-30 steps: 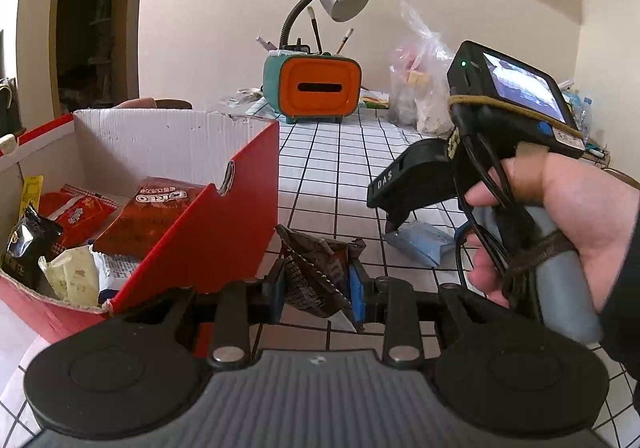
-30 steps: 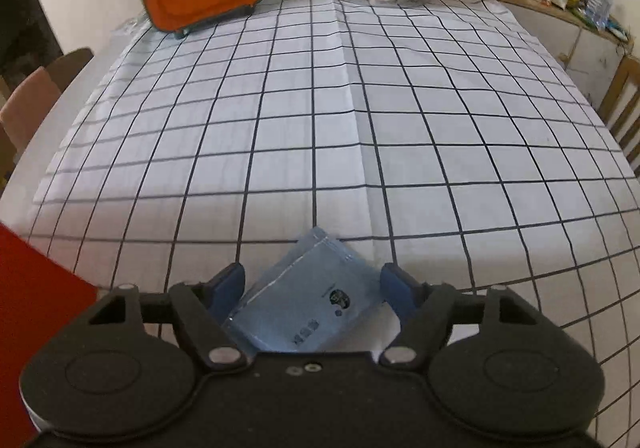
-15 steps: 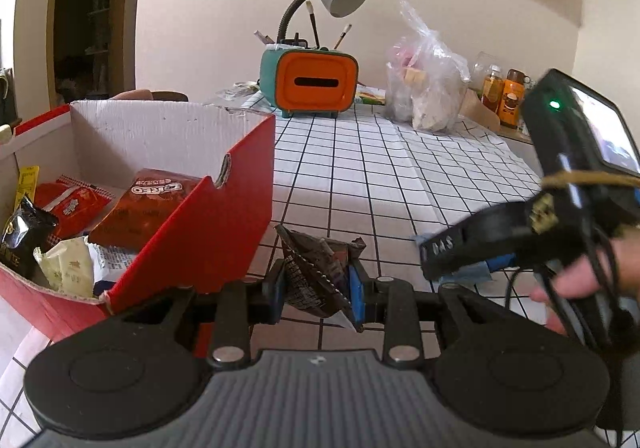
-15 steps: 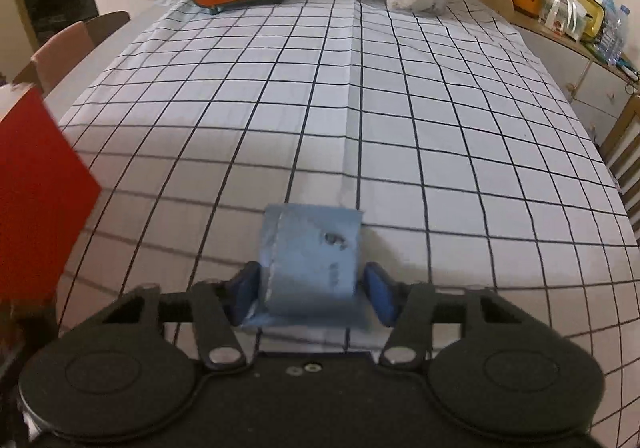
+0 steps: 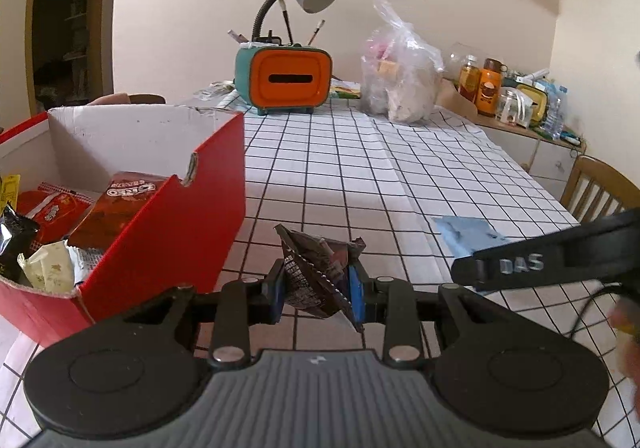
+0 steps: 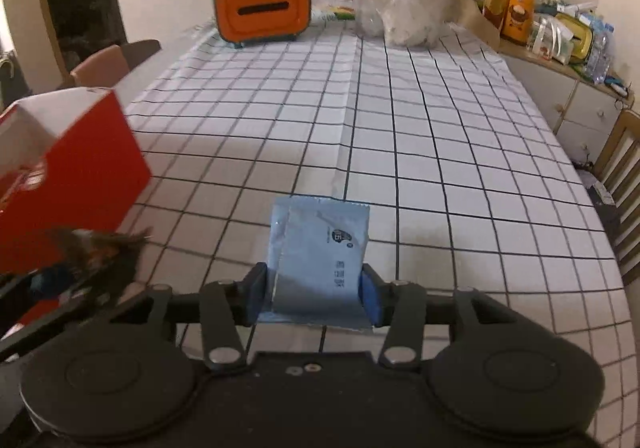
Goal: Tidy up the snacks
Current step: 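Carry the brown packet and blue packet over the red box with both tools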
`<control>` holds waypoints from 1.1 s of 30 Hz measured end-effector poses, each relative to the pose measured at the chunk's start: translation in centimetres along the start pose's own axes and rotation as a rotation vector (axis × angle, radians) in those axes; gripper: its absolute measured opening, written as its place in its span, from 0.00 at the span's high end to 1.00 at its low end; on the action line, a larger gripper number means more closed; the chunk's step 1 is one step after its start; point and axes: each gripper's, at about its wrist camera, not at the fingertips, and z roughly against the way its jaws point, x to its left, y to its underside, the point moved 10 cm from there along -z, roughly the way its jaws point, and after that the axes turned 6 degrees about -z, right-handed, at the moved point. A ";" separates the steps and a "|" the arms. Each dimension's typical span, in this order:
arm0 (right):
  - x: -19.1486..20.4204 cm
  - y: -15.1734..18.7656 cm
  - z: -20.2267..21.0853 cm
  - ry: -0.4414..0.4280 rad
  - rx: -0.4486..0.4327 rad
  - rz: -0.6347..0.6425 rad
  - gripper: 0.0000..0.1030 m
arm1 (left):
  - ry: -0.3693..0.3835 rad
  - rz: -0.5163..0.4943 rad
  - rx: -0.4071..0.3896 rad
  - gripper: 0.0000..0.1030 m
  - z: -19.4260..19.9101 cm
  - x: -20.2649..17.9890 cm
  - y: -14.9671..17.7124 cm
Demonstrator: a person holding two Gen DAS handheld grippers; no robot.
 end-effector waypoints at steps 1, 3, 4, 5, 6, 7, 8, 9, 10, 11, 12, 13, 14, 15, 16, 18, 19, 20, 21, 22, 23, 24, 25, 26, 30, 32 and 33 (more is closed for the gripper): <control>0.1 0.2 0.7 0.000 -0.007 0.008 0.55 | 0.000 -0.006 -0.008 0.70 0.3 -0.2 -0.1; 0.1 0.6 2.0 -0.003 -0.018 0.017 0.55 | -0.002 -0.020 -0.033 0.70 1.0 -0.7 -0.5; 0.0 0.8 2.7 -0.001 -0.023 0.019 0.55 | -0.002 -0.022 -0.042 0.70 1.3 -1.0 -0.6; 0.0 1.0 3.3 -0.004 -0.028 0.022 0.55 | -0.004 -0.024 -0.051 0.70 1.7 -1.2 -0.7; -0.1 1.1 3.8 -0.005 -0.033 0.028 0.55 | -0.008 -0.028 -0.057 0.70 2.0 -1.3 -0.7; -0.1 1.2 4.3 0.001 -0.039 0.034 0.55 | -0.012 -0.032 -0.059 0.70 2.2 -1.5 -0.8; -0.1 1.3 4.9 0.004 -0.046 0.037 0.55 | -0.010 -0.034 -0.060 0.70 2.4 -1.6 -0.9; -0.1 1.3 5.5 0.000 -0.052 0.039 0.55 | -0.007 -0.031 -0.058 0.70 2.6 -1.6 -1.1; 0.0 1.4 6.0 -0.003 -0.059 0.041 0.55 | -0.004 -0.025 -0.054 0.70 2.9 -1.6 -1.2; 0.1 1.4 6.4 -0.003 -0.064 0.044 0.55 | 0.001 -0.021 -0.051 0.70 3.1 -1.6 -1.3; 0.2 1.5 6.8 -0.004 -0.067 0.047 0.55 | 0.003 -0.020 -0.050 0.70 3.4 -1.6 -1.6; 0.4 1.5 7.3 -0.008 -0.071 0.049 0.55 | 0.004 -0.021 -0.051 0.70 3.8 -1.5 -1.8; 0.6 1.5 7.8 -0.016 -0.074 0.048 0.55 | 0.006 -0.020 -0.052 0.70 4.1 -1.4 -2.1; 0.8 1.4 8.2 -0.025 -0.078 0.049 0.55 | 0.008 -0.017 -0.053 0.70 4.5 -1.2 -2.5; 1.2 1.3 8.8 -0.034 -0.088 0.051 0.55 | 0.007 -0.011 -0.055 0.70 5.0 -0.9 -3.0; 1.7 1.1 9.8 -0.050 -0.104 0.054 0.55 | -0.002 -0.006 -0.056 0.70 5.8 -0.4 -3.8; 2.0 1.0 10.2 -0.057 -0.111 0.055 0.55 | -0.007 -0.007 -0.055 0.70 6.2 0.0 -4.2; 2.4 0.8 10.6 -0.067 -0.120 0.060 0.55 | -0.010 -0.007 -0.053 0.70 6.5 0.3 -4.7; 2.7 0.7 11.0 -0.074 -0.128 0.067 0.55 | -0.012 -0.006 -0.049 0.70 6.9 0.8 -5.1; 3.0 0.5 11.3 -0.078 -0.135 0.073 0.55 | -0.018 -0.004 -0.046 0.70 7.1 1.2 -5.5; 3.5 0.3 11.6 -0.084 -0.144 0.081 0.55 | -0.024 -0.004 -0.043 0.70 7.3 1.7 -5.9; 3.8 0.1 11.8 -0.092 -0.152 0.085 0.55 | -0.032 -0.007 -0.041 0.70 7.6 2.3 -6.3; 4.2 -0.1 12.1 -0.099 -0.158 0.089 0.55 | -0.041 -0.010 -0.039 0.70 7.7 2.7 -6.7; 4.7 -0.4 12.3 -0.106 -0.166 0.095 0.55 | -0.051 -0.011 -0.035 0.70 7.9 3.3 -7.0; 6.7 -1.3 12.7 -0.140 -0.186 0.108 0.55 | -0.099 -0.021 -0.019 0.70 8.1 5.9 -8.0; 7.9 -1.7 12.7 -0.158 -0.194 0.120 0.55 | -0.121 -0.025 -0.011 0.70 8.2 7.3 -8.4; 8.6 -2.0 12.7 -0.169 -0.195 0.125 0.55 | -0.131 -0.026 -0.004 0.70 8.2 8.0 -8.6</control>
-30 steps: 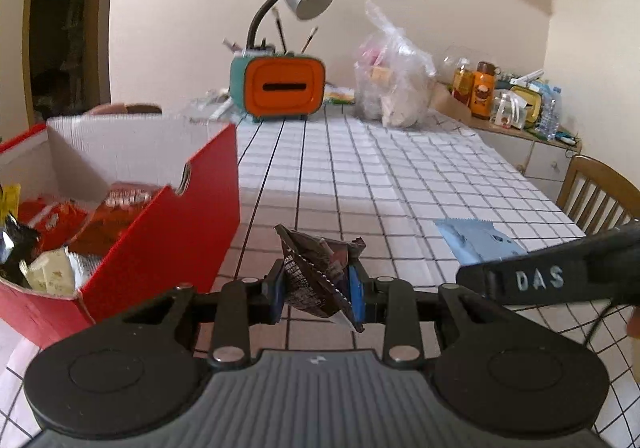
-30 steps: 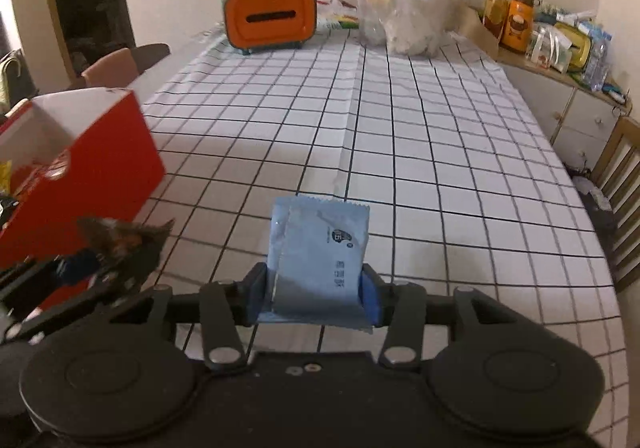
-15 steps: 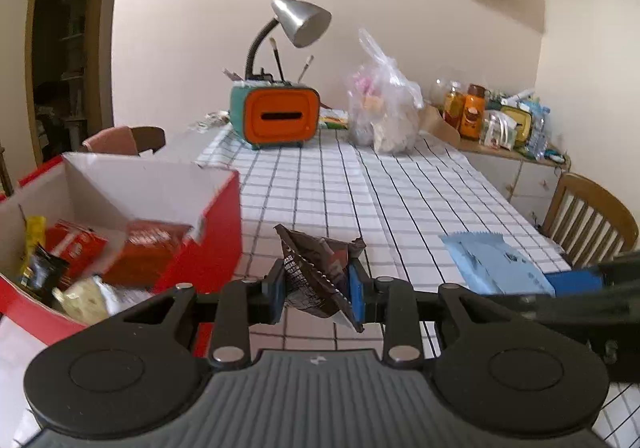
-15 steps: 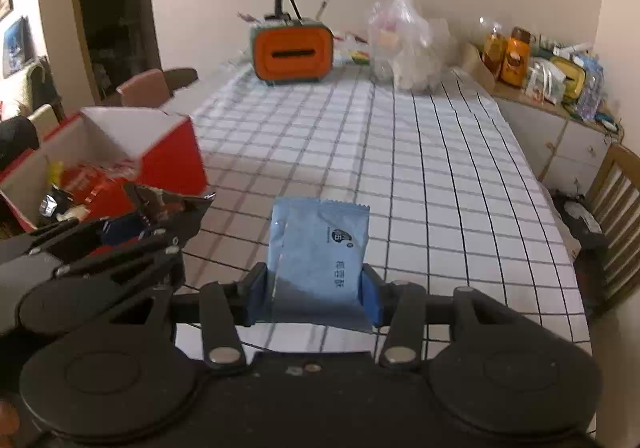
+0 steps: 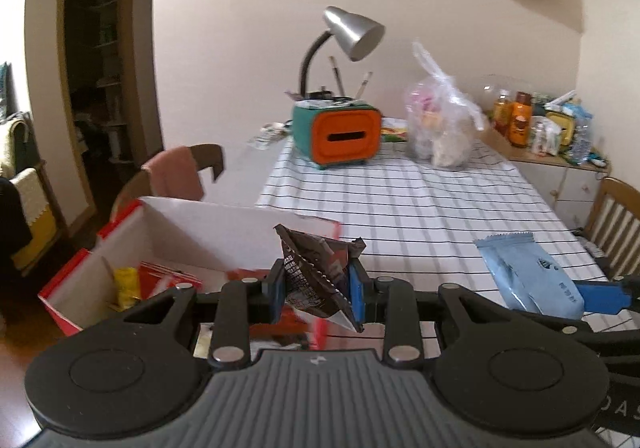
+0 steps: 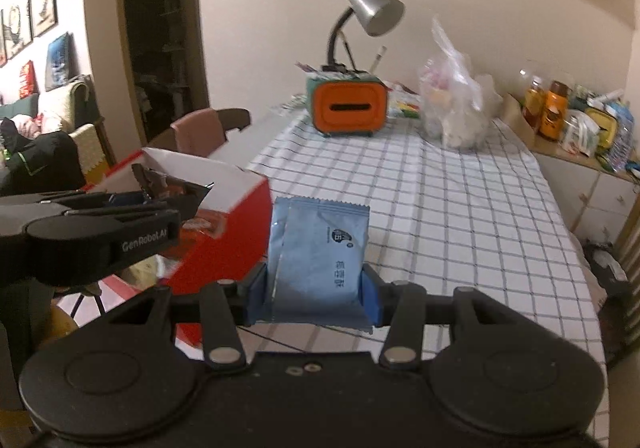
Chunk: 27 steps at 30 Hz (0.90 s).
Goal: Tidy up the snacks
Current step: 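Carry the brown packet and blue packet over the red box with both tools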
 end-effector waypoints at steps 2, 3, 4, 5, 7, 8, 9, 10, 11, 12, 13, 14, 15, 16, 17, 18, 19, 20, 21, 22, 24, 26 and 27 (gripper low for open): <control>1.1 -0.5 -0.5 -0.016 -0.003 0.005 0.55 | -0.014 0.001 0.010 0.70 -0.1 1.4 -0.2; 1.6 -0.8 -0.8 -0.023 -0.003 0.010 0.55 | -0.025 0.001 0.013 0.70 -0.1 2.2 -0.4; 2.3 -1.1 -1.2 -0.032 -0.004 0.013 0.55 | -0.033 -0.002 0.015 0.70 -0.1 2.9 -0.4; 2.8 -1.4 -1.5 -0.038 -0.005 0.016 0.55 | -0.044 -0.003 0.015 0.70 -0.1 3.7 -0.6; 4.1 -1.9 -2.3 -0.054 -0.004 0.021 0.55 | -0.061 -0.008 0.022 0.70 -0.3 5.2 -0.7; 4.7 -2.2 -2.8 -0.063 -0.004 0.023 0.55 | -0.062 -0.006 0.031 0.70 -0.5 5.9 -0.7; 5.3 -2.4 -3.3 -0.071 -0.003 0.026 0.55 | -0.069 -0.004 0.039 0.70 -0.7 6.6 -0.8; 6.0 -2.6 -3.8 -0.076 -0.002 0.030 0.55 | -0.078 -0.007 0.047 0.70 -1.0 7.4 -0.8; 6.5 -2.7 -4.4 -0.081 0.001 0.034 0.55 | -0.087 -0.006 0.051 0.70 -1.2 8.2 -0.8; 7.2 -2.9 -5.0 -0.086 0.005 0.038 0.55 | -0.099 -0.003 0.054 0.70 -1.5 8.9 -0.8; 7.7 -2.9 -5.5 -0.088 0.008 0.040 0.55 | -0.110 -0.009 0.064 0.70 -1.9 9.7 -0.7; 8.3 -3.1 -6.2 -0.091 0.014 0.044 0.55 | -0.112 -0.018 0.077 0.70 -2.4 10.3 -0.6; 8.9 -3.1 -6.8 -0.097 0.020 0.047 0.55 | -0.117 -0.018 0.087 0.70 -2.8 10.9 -0.3; 9.4 -3.1 -7.4 -0.103 0.025 0.050 0.55 | -0.123 -0.021 0.101 0.70 -3.3 11.5 0.0; 10.0 -3.1 -8.1 -0.104 0.032 0.056 0.55 | -0.129 -0.026 0.117 0.70 -3.8 12.1 0.4; 10.4 -3.0 -8.6 -0.101 0.036 0.059 0.55 | -0.139 -0.024 0.130 0.70 -4.3 12.7 0.7; 10.9 -2.8 -9.3 -0.099 0.044 0.062 0.55 | -0.147 -0.022 0.142 0.70 -4.8 13.3 1.1; 11.3 -2.6 -10.1 -0.098 0.056 0.068 0.55 | -0.150 -0.024 0.155 0.70 -5.3 13.8 1.4; 11.7 -2.4 -10.8 -0.095 0.066 0.071 0.55 | -0.151 -0.023 0.167 0.70 -5.8 14.2 1.8; 12.1 -2.2 -11.3 -0.090 0.074 0.072 0.55 | -0.154 -0.022 0.175 0.70 -6.1 14.7 2.1; 12.8 -1.8 -12.7 -0.087 0.096 0.085 0.55 | -0.152 -0.033 0.196 0.70 -6.9 15.2 2.7; 13.5 -1.2 -14.0 -0.091 0.124 0.098 0.55 | -0.154 -0.042 0.212 0.70 -7.6 15.5 3.3; 13.7 -1.1 -14.3 -0.091 0.132 0.101 0.55 | -0.155 -0.049 0.220 0.70 -7.9 15.6 3.6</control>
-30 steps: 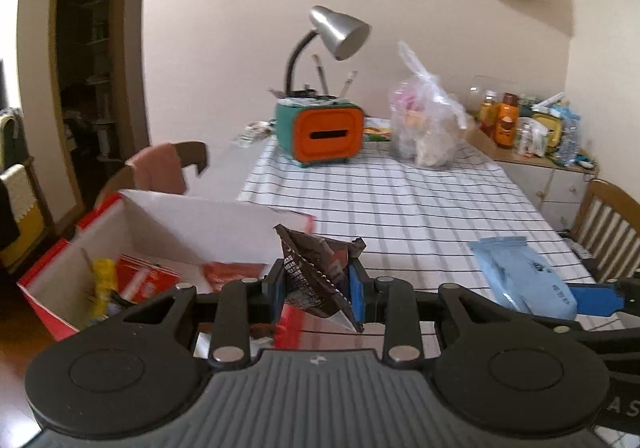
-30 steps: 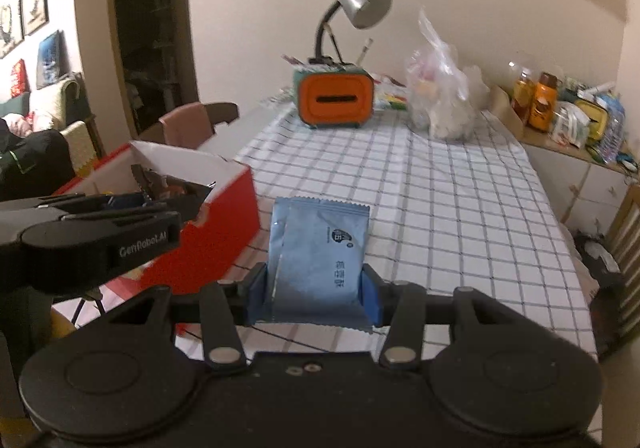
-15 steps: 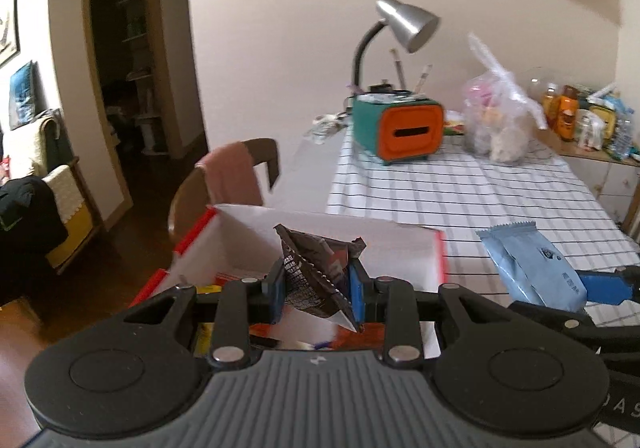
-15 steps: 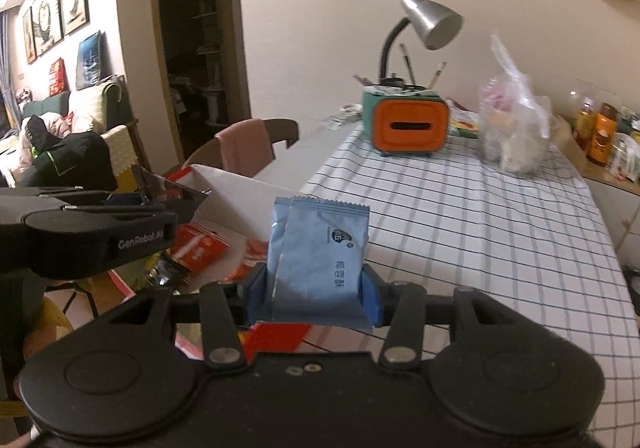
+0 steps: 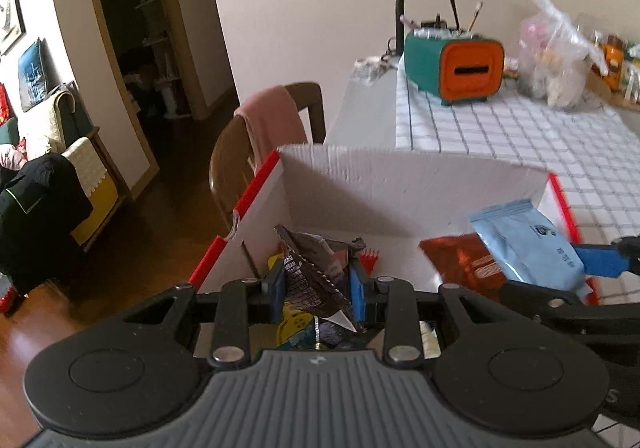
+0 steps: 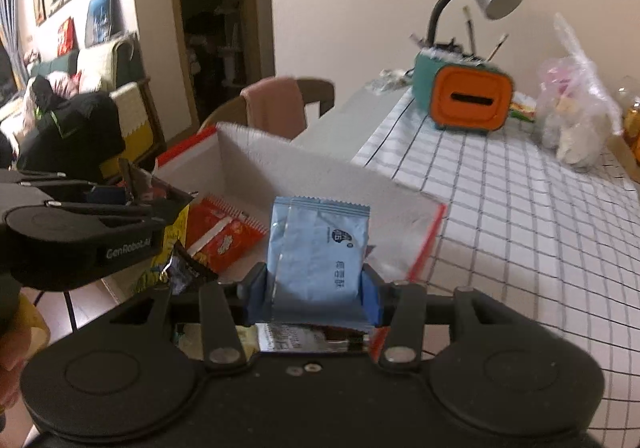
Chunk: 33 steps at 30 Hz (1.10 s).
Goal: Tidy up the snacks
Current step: 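Carry the brown packet and blue packet over the red box with both tools, then open the left tool releasing the brown packet while the right tool releases the blue packet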
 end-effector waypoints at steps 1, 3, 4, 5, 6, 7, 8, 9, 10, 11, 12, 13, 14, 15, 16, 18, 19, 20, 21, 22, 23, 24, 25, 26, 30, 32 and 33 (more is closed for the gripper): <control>0.2 0.2 -0.5 0.000 0.010 0.003 0.55 | 0.001 -0.003 0.011 0.70 -0.4 0.1 0.3; 0.7 0.5 -1.2 0.005 0.025 0.011 0.55 | 0.016 -0.006 0.031 0.70 -1.1 0.1 0.7; 0.9 0.6 -1.4 0.005 0.028 0.016 0.55 | 0.023 -0.008 0.038 0.70 -1.4 0.1 0.9; 1.1 0.8 -1.6 0.004 0.032 0.025 0.55 | 0.026 -0.012 0.043 0.70 -1.5 0.1 1.1; 1.2 0.9 -1.7 0.004 0.037 0.030 0.55 | 0.027 -0.015 0.048 0.70 -1.8 0.0 1.3; 1.4 1.1 -1.8 0.003 0.043 0.035 0.55 | 0.026 -0.016 0.053 0.70 -2.0 0.0 1.4; 1.6 1.3 -2.0 0.001 0.050 0.040 0.55 | 0.027 -0.016 0.059 0.70 -2.2 0.0 1.5; 1.7 1.5 -2.1 0.000 0.054 0.045 0.55 | 0.031 -0.015 0.064 0.70 -2.3 0.0 1.6; 2.0 1.7 -2.2 -0.001 0.057 0.052 0.55 | 0.035 -0.015 0.068 0.70 -2.4 -0.1 1.8; 2.1 1.8 -2.2 -0.002 0.059 0.059 0.55 | 0.036 -0.017 0.072 0.70 -2.5 -0.1 1.9; 2.2 1.9 -2.3 -0.002 0.060 0.061 0.55 | 0.034 -0.018 0.075 0.70 -2.6 -0.2 2.0; 2.2 1.9 -2.4 -0.003 0.060 0.062 0.55 | 0.034 -0.021 0.079 0.70 -2.7 -0.3 2.1; 2.2 2.0 -2.4 -0.004 0.062 0.062 0.55 | 0.036 -0.020 0.083 0.69 -2.8 -0.3 2.2; 2.2 2.1 -2.5 -0.002 0.062 0.061 0.56 | 0.037 -0.019 0.085 0.69 -2.9 -0.4 2.4; 2.2 2.1 -2.4 -0.001 0.061 0.061 0.56 | 0.039 -0.020 0.084 0.69 -2.9 -0.4 2.5; 2.2 2.2 -2.4 0.003 0.060 0.056 0.55 | 0.040 -0.019 0.079 0.69 -2.8 -0.4 2.6; 2.2 2.3 -2.3 0.004 0.061 0.053 0.55 | 0.041 -0.017 0.079 0.69 -2.8 -0.4 2.7; 2.2 2.4 -2.1 -0.002 0.060 0.052 0.54 | 0.047 -0.014 0.079 0.69 -2.7 -0.4 2.8; 2.2 2.4 -2.0 -0.003 0.058 0.052 0.54 | 0.052 -0.011 0.078 0.69 -2.6 -0.4 2.8; 2.1 2.4 -1.9 0.001 0.054 0.049 0.53 | 0.052 -0.009 0.077 0.68 -2.5 -0.4 2.9; 1.9 2.4 -1.7 0.001 0.050 0.043 0.52 | 0.050 -0.008 0.073 0.67 -2.4 -0.3 3.0; 1.8 2.4 -1.5 -0.005 0.047 0.038 0.51 | 0.048 -0.009 0.065 0.62 -2.2 -0.3 2.9; 1.7 2.4 -1.3 -0.006 0.042 0.033 0.50 | 0.046 -0.012 0.058 0.58 -2.0 -0.2 2.9; 1.6 2.3 -0.9 -0.005 0.034 0.028 0.48 | 0.042 -0.016 0.048 0.56 -1.8 -0.2 2.8; 0.8 2.0 0.4 -0.025 0.005 0.012 0.41 | 0.035 -0.029 0.004 0.43 -0.6 -0.2 2.4; 0.5 1.9 1.2 -0.032 -0.009 0.009 0.39 | 0.040 -0.030 -0.018 0.38 0.1 -0.3 2.1; 0.4 1.9 1.6 -0.037 -0.017 0.009 0.38 | 0.046 -0.030 -0.029 0.34 0.4 -0.3 2.0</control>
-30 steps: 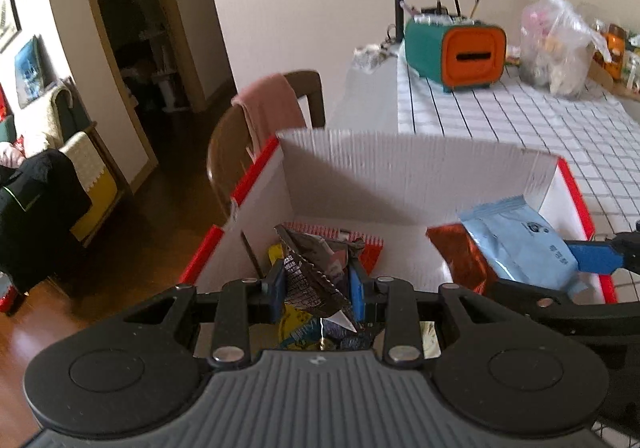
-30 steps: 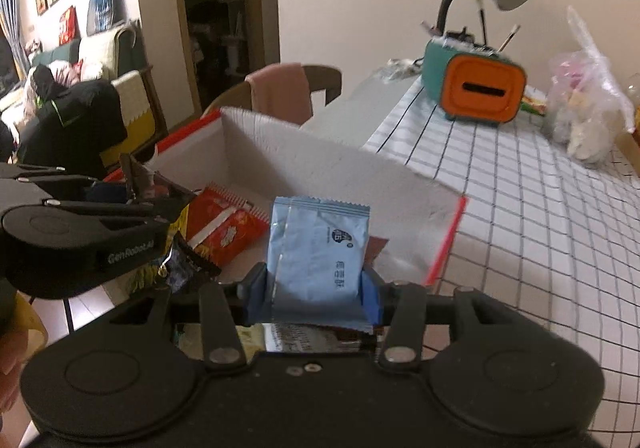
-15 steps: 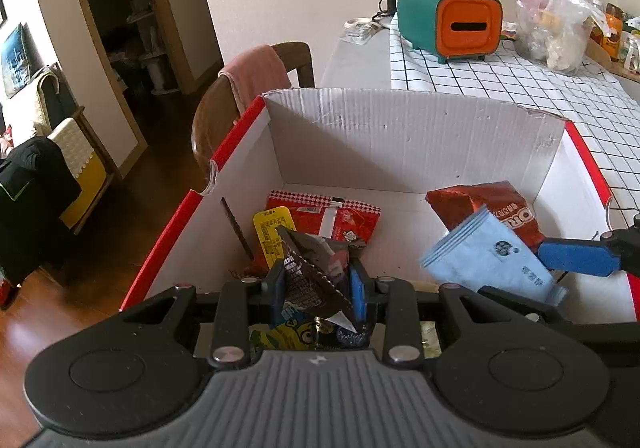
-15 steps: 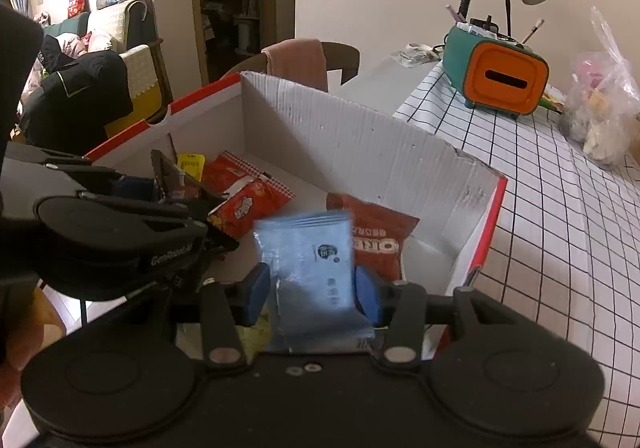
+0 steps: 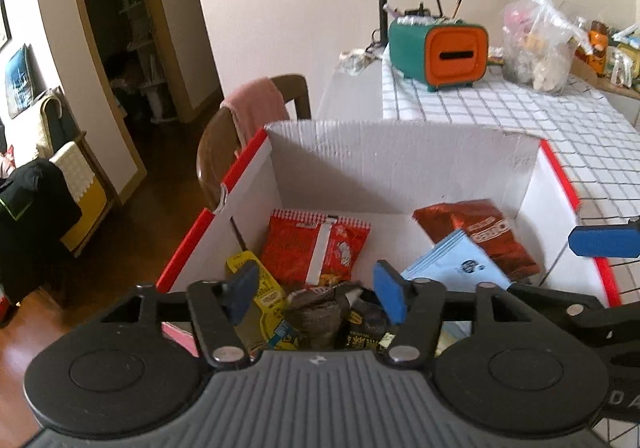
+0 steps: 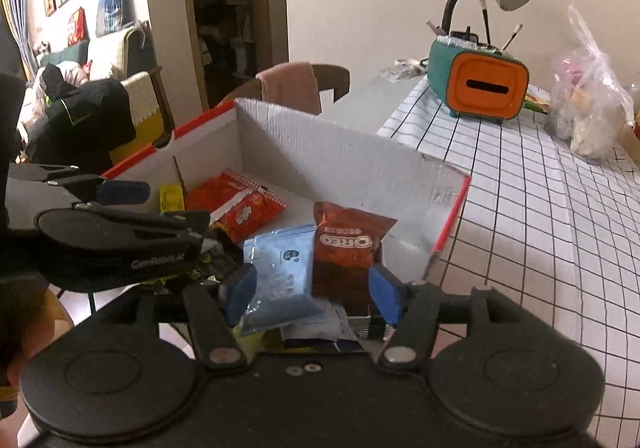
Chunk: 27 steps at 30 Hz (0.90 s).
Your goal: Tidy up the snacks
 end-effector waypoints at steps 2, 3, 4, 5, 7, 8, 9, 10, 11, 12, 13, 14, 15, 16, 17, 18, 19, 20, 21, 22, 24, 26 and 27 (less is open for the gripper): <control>-0.1 0.0 0.8 -0.011 -0.014 0.000 0.34 | 0.008 0.003 -0.019 0.29 0.6 -0.2 -0.2; -0.2 -0.1 1.3 -0.016 -0.022 -0.001 0.32 | 0.011 0.003 -0.029 0.27 1.0 -0.2 -0.3; -0.3 -0.1 1.8 -0.021 -0.031 -0.001 0.31 | 0.012 0.002 -0.040 0.27 1.4 -0.3 -0.4; -0.4 -0.1 2.3 -0.025 -0.042 -0.002 0.27 | 0.009 0.001 -0.049 0.27 1.8 -0.4 -0.5; -0.4 -0.2 3.2 -0.033 -0.062 -0.006 0.23 | 0.005 0.001 -0.064 0.23 2.4 -0.4 -0.6; -0.4 -0.3 3.7 -0.041 -0.071 -0.005 0.21 | 0.007 0.002 -0.072 0.22 2.7 -0.4 -0.7; -0.4 -0.3 4.1 -0.045 -0.080 -0.004 0.20 | 0.009 0.002 -0.082 0.20 3.0 -0.5 -0.7; -0.4 -0.3 4.5 -0.047 -0.088 -0.004 0.18 | 0.010 0.001 -0.089 0.18 3.4 -0.5 -0.7; -0.4 -0.3 4.9 -0.051 -0.097 -0.003 0.15 | 0.011 0.000 -0.095 0.18 3.7 -0.5 -0.7; -0.3 -0.3 5.3 -0.060 -0.106 -0.001 0.15 | 0.012 -0.001 -0.101 0.17 3.9 -0.5 -0.7; -0.2 -0.3 5.6 -0.067 -0.114 0.002 0.14 | 0.014 0.000 -0.105 0.17 4.2 -0.5 -0.7; -0.1 -0.3 6.1 -0.073 -0.126 0.005 0.10 | 0.016 0.003 -0.107 0.17 4.4 -0.5 -0.7; 0.0 -0.3 6.5 -0.076 -0.141 0.008 0.04 | 0.018 0.006 -0.110 0.16 4.6 -0.4 -0.7; 0.2 -0.3 7.0 -0.082 -0.163 0.017 0.04 | 0.022 0.009 -0.115 0.16 4.9 -0.4 -0.7; 0.3 -0.4 7.4 -0.088 -0.178 0.025 0.04 | 0.027 0.010 -0.121 0.16 5.2 -0.4 -0.7; 0.4 -0.4 7.7 -0.091 -0.191 0.031 0.01 | 0.029 0.007 -0.130 0.16 5.5 -0.4 -0.7; 0.5 -0.5 8.0 -0.090 -0.201 0.033 0.00 | 0.027 0.003 -0.137 0.16 5.8 -0.5 -0.7; 0.5 -0.5 8.3 -0.092 -0.214 0.034 0.00 | 0.026 0.000 -0.146 0.16 6.2 -0.5 -0.7; 0.5 -0.5 8.4 -0.093 -0.220 0.031 0.00 | 0.026 0.000 -0.152 0.16 6.5 -0.5 -0.7; 0.5 -0.5 8.6 -0.096 -0.224 0.025 0.00 | 0.027 0.004 -0.159 0.15 6.8 -0.4 -0.6; 0.3 -0.6 9.0 -0.095 -0.235 0.010 0.00 | 0.033 0.018 -0.172 0.11 7.3 -0.3 -0.6; 0.1 -0.5 9.4 -0.094 -0.249 -0.005 0.00 | 0.041 0.025 -0.177 0.07 7.7 -0.1 -0.6; 0.0 -0.5 9.6 -0.095 -0.255 -0.012 0.00 | 0.047 0.029 -0.180 0.05 7.9 -0.1 -0.6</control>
